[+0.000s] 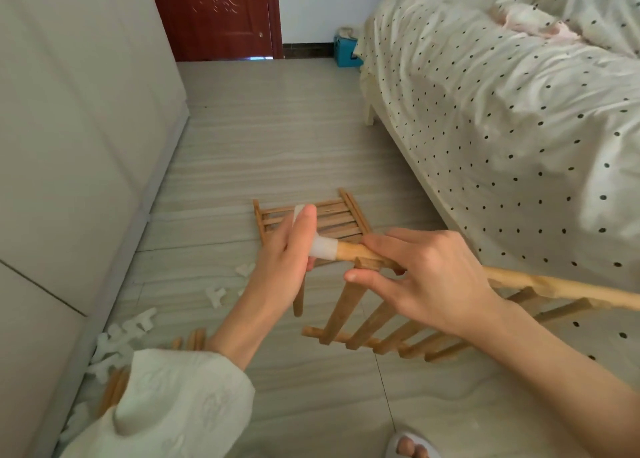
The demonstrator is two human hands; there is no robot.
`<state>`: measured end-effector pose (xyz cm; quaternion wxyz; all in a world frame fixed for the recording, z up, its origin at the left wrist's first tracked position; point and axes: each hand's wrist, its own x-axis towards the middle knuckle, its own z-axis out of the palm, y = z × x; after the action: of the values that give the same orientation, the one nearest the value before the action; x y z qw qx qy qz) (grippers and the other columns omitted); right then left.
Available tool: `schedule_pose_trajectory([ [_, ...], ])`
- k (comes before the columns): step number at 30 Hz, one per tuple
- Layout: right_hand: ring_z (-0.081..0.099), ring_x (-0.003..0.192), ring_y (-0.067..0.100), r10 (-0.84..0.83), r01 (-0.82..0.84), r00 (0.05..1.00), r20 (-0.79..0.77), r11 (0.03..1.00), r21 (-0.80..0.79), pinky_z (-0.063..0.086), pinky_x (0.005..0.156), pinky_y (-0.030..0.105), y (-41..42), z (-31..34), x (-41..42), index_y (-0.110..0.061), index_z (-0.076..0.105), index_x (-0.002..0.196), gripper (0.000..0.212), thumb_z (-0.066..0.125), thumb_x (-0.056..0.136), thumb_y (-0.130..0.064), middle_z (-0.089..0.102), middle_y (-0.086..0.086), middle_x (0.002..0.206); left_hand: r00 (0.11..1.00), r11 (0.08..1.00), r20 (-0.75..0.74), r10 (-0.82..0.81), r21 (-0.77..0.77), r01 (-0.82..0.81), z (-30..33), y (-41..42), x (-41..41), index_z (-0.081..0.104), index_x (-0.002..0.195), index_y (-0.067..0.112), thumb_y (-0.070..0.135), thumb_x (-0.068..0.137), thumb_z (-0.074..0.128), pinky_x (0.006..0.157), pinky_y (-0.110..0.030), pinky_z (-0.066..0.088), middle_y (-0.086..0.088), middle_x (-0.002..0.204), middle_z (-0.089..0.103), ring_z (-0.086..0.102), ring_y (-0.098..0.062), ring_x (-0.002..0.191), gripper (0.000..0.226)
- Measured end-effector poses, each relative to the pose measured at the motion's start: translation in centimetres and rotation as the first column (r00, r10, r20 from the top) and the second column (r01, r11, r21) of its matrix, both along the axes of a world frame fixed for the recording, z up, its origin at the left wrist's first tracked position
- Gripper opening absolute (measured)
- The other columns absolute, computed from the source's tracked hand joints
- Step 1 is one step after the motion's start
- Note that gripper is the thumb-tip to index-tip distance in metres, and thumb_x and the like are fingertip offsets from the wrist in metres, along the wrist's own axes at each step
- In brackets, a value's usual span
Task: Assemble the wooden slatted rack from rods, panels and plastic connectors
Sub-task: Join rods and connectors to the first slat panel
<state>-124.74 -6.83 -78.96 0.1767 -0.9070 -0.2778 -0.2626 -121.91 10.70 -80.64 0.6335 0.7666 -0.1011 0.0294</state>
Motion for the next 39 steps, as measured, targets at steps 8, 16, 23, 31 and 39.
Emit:
schedule_pose_trajectory([
  [8,0.031,0.048,0.003,0.015,-0.013,0.998,-0.064,0.999,0.037,0.035,0.04,0.021,-0.2,-0.3,0.5,-0.018,0.072,0.086,0.041,0.053,0.083,-0.054,0.035,-0.018,0.06,0.995,0.993,-0.015,-0.102,0.05,0.103,-0.4,0.8,0.8,0.047,0.07,0.019,0.055,0.085,0.032,0.064,-0.023,0.034,0.004,0.061,0.045,0.044,-0.008,0.06,0.042],
  [16,0.05,0.042,0.015,-0.062,0.062,0.998,0.019,0.998,-0.009,0.039,0.037,0.023,0.7,-1.5,0.6,-0.016,0.071,0.08,0.047,0.049,0.085,-0.057,0.052,-0.008,0.054,0.981,0.997,-0.178,0.081,0.001,-0.082,-0.5,-0.2,1.5,0.039,0.056,0.015,0.045,0.097,0.038,0.048,-0.017,0.033,0.004,0.044,0.038,0.037,-0.012,0.045,0.051],
  [23,0.051,0.038,0.016,-0.169,0.174,0.984,0.052,0.98,-0.097,0.035,0.035,0.023,2.7,-3.4,0.3,-0.018,0.069,0.077,0.047,0.044,0.085,-0.057,0.053,-0.007,0.052,0.876,0.984,-0.457,0.157,-0.003,-0.178,-2.1,-0.2,2.5,0.049,0.067,0.01,0.036,0.096,0.046,0.035,-0.016,0.028,0.008,0.033,0.039,0.034,-0.005,0.029,0.039],
  [31,0.053,0.045,0.016,-0.24,0.273,0.955,0.174,0.941,-0.199,0.024,0.04,0.019,-3.0,-3.6,-0.7,-0.018,0.068,0.078,0.04,0.05,0.085,-0.054,0.051,-0.006,0.055,0.893,0.91,-0.176,0.413,0.113,-0.399,-0.1,9.5,5.7,0.047,0.058,0.018,0.056,0.092,0.043,0.04,-0.016,0.033,0.0,0.045,0.043,0.04,-0.004,0.036,0.051],
  [39,0.056,0.052,0.016,-0.145,0.16,0.97,0.194,0.985,-0.064,0.033,0.042,0.021,-0.5,-2.5,1.8,-0.018,0.071,0.089,0.043,0.054,0.083,-0.057,0.055,-0.007,0.061,0.933,0.965,-0.259,-0.249,0.02,0.263,0.3,3.3,3.8,0.059,0.044,0.011,0.061,0.089,0.03,0.05,-0.02,0.036,0.002,0.04,0.048,0.044,-0.008,0.041,0.073],
])
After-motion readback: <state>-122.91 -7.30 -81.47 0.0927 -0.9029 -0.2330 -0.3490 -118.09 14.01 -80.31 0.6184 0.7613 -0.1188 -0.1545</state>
